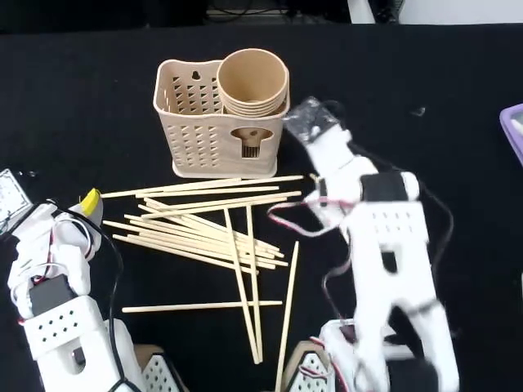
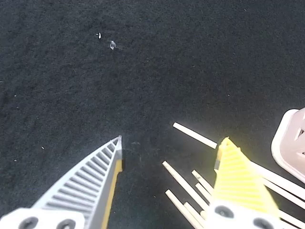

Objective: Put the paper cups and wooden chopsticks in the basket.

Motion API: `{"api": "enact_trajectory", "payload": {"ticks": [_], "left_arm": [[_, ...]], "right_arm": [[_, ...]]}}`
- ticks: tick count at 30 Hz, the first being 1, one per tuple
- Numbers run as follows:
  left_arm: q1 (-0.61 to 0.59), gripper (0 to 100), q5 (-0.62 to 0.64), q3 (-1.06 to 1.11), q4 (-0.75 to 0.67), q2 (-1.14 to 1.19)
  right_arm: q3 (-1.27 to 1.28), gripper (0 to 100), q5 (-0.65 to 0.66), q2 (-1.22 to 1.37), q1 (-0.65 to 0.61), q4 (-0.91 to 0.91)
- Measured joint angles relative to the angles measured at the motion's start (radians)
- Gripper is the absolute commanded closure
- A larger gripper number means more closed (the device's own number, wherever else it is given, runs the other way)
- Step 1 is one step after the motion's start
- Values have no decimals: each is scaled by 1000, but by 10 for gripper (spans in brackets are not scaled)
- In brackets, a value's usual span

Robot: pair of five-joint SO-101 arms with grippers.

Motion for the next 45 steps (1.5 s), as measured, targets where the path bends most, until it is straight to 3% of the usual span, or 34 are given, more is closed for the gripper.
{"api": "enact_trajectory", "payload": {"ticks": [3,9,18,21,24,25,35,45], "left_arm": [[0,686,0,0,0,0],[0,686,0,0,0,0],[0,686,0,0,0,0],[0,686,0,0,0,0],[0,686,0,0,0,0],[0,686,0,0,0,0],[0,686,0,0,0,0],[0,686,0,0,0,0]], "right_arm": [[5,760,28,181,28,-109],[-115,762,78,477,29,-133],[-163,763,204,620,69,-135],[-167,833,287,634,94,-135],[-186,994,333,649,114,-141],[-201,979,342,655,120,-137],[-175,988,358,603,158,-52],[-175,988,239,215,203,-15]]}}
